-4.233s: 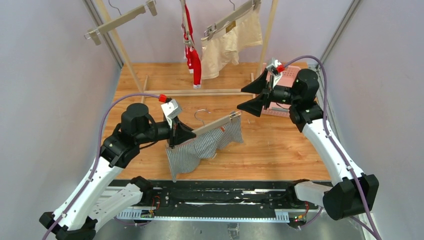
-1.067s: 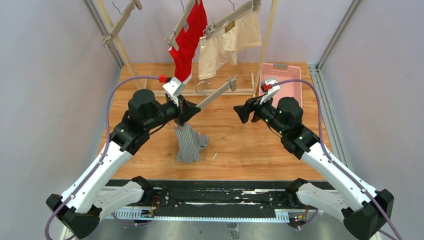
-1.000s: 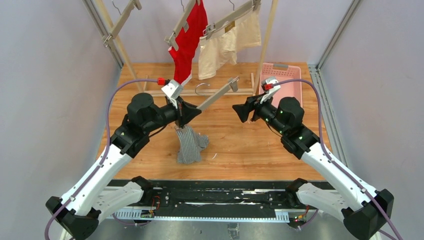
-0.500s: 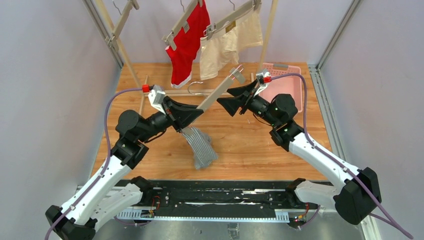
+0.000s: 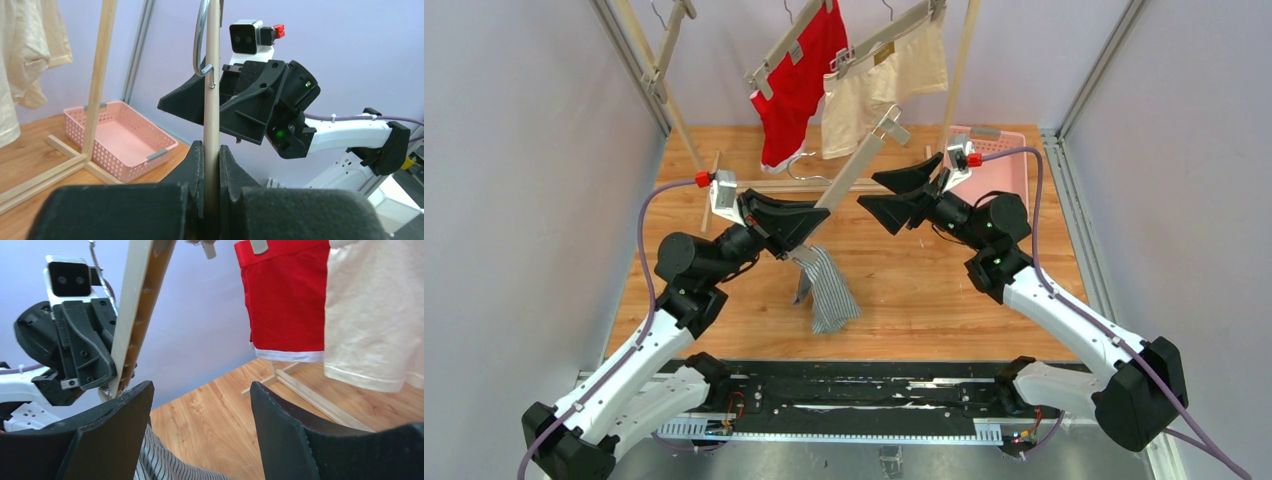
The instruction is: Remove the underwear clipped to the hanger
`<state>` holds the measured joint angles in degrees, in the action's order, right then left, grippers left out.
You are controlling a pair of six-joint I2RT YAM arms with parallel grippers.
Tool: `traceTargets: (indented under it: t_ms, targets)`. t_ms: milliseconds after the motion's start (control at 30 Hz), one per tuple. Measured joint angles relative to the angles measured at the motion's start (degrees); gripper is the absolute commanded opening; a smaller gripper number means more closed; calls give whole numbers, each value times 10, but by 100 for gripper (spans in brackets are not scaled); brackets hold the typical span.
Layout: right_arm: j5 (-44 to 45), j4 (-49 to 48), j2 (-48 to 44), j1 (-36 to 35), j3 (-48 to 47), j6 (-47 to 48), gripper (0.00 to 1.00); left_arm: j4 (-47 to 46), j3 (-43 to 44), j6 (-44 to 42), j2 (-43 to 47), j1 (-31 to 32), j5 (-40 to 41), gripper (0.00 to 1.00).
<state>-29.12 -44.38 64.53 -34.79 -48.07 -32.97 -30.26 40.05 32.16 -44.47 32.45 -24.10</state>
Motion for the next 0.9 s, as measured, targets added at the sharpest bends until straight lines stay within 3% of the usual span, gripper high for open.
traceTargets:
  t_ms: [433, 500, 667, 900]
  targets:
    - [-38, -102, 57, 0, -25, -55, 71, -80, -25, 56, -47, 0, -5, 0]
    - [-40, -112, 67, 0, -32, -61, 66, -86, -25, 59, -47, 0, -9, 0]
    - [-55, -141, 86, 0, -56, -77, 36, -92, -25, 65, -49, 0, -11, 0]
    - [-68, -177, 111, -2, -78, -106, 38, -105, -25, 68, -56, 0, -6, 0]
